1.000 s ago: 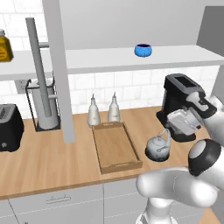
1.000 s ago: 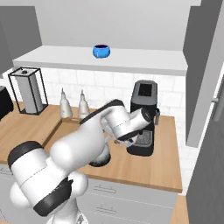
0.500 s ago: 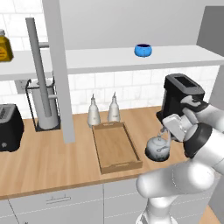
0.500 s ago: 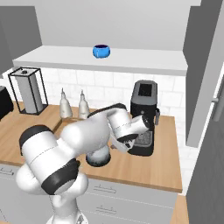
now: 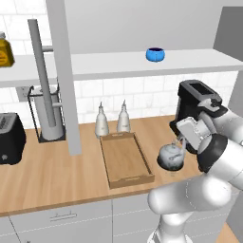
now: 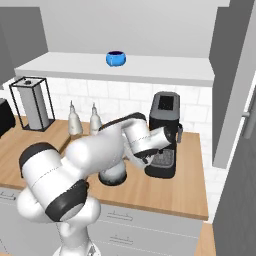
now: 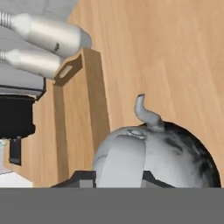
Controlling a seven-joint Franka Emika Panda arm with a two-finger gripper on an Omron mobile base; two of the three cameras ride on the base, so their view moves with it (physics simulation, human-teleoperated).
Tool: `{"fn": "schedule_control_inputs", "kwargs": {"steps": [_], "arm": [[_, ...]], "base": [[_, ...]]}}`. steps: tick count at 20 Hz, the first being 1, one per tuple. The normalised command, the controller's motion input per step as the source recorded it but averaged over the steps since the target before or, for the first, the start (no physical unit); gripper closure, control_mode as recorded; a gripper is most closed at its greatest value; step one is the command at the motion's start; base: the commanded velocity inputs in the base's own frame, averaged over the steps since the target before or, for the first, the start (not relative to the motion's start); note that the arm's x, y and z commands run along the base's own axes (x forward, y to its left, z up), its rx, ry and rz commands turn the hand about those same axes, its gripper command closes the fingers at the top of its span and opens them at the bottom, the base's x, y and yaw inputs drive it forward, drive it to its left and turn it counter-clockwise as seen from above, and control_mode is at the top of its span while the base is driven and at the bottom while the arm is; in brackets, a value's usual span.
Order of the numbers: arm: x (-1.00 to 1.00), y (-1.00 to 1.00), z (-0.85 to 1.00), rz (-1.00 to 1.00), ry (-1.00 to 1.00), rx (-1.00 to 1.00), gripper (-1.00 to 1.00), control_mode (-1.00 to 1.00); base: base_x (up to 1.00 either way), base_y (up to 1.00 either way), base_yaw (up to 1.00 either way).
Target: Pick the kettle from the counter and place it on the tray. Then pick the mug from the cabinet and place it on the tray. Then close the cabinet doors.
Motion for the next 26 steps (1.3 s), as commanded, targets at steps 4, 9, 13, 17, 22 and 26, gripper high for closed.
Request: {"fn": "schedule_control_inputs", "kwargs": {"steps": [4,9,13,17,22,26], "arm": [[0.04,0.44,0.92,-0.27,0.00,0.00,1.00,-1.00],[0.33,1.00,0.28,-0.17,0.00,0.00,1.00,-1.00],[0.61,1.00,0.00,-0.09,0.00,0.00,1.00,-1.00],[0.88,0.93,-0.01,-0.06,0.00,0.01,1.00,-1.00],[0.97,0.57,-0.31,0.00,0.00,0.01,1.00,-1.00],[0.85,0.27,-0.39,0.00,0.00,0.02,1.00,-1.00]], "base": [[0.00,0.00,0.00],[0.00,0.00,0.00],[0.00,0.00,0.00],[0.00,0.00,0.00],[0.00,0.00,0.00],[0.00,0.00,0.00]]}}
